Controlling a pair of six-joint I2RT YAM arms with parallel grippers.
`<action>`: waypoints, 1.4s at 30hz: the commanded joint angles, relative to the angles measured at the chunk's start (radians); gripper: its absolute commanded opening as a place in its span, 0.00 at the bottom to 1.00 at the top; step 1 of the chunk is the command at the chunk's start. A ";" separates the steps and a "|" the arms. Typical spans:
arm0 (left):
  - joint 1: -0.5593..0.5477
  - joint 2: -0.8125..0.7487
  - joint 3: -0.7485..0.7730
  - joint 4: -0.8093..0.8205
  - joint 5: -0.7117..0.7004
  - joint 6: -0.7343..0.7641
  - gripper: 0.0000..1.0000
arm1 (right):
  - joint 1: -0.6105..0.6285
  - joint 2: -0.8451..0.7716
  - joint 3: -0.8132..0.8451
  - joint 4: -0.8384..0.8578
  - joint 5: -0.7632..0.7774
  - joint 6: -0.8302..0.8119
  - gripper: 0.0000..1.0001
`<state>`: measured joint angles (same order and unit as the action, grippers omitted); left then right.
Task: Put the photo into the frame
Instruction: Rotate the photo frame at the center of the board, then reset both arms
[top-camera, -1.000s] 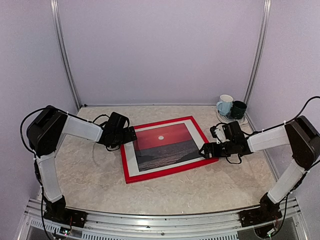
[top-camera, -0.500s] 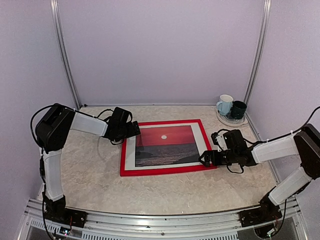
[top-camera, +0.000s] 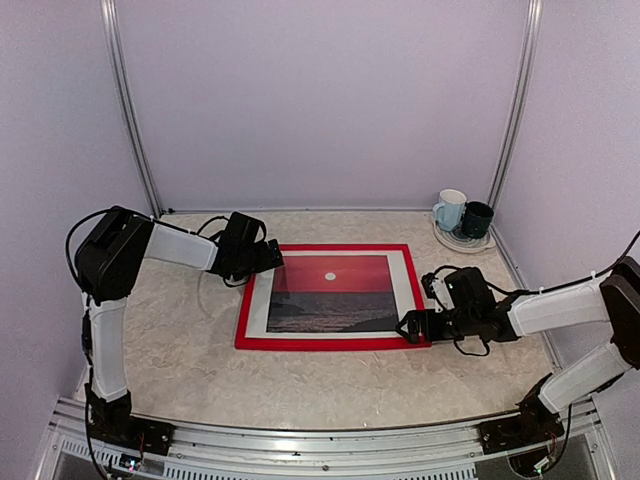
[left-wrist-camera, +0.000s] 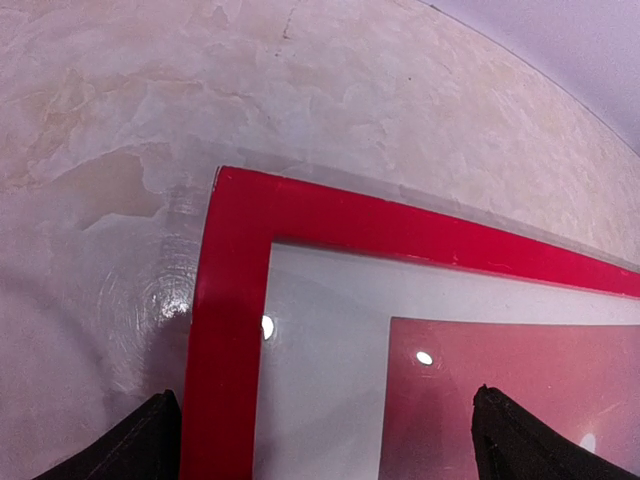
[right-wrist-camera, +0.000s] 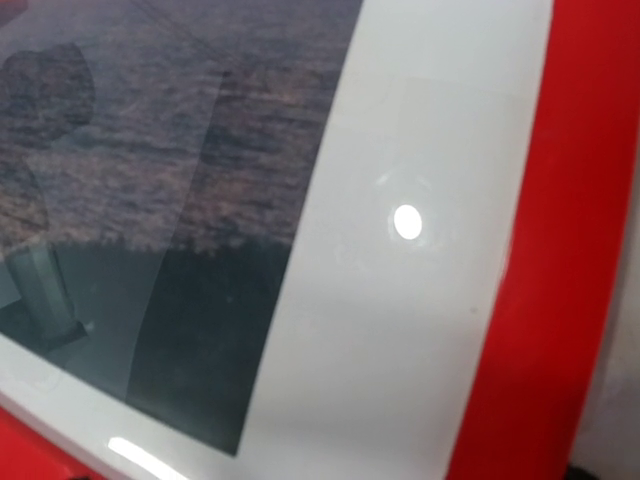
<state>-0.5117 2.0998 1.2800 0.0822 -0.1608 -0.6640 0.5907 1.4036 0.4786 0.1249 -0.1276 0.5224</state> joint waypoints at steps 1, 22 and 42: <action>-0.029 -0.003 -0.005 0.027 0.111 -0.009 0.99 | 0.026 -0.031 0.003 -0.024 -0.008 0.008 0.99; 0.002 -0.724 -0.459 -0.077 -0.065 0.106 0.99 | 0.018 -0.487 0.120 -0.334 0.397 -0.241 0.99; 0.001 -1.702 -0.920 -0.141 -0.239 0.359 0.99 | -0.301 -0.802 0.059 -0.261 0.187 -0.369 0.99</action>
<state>-0.5117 0.5240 0.3832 -0.0433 -0.3294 -0.3843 0.3439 0.6209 0.5358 -0.1215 0.1246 0.1650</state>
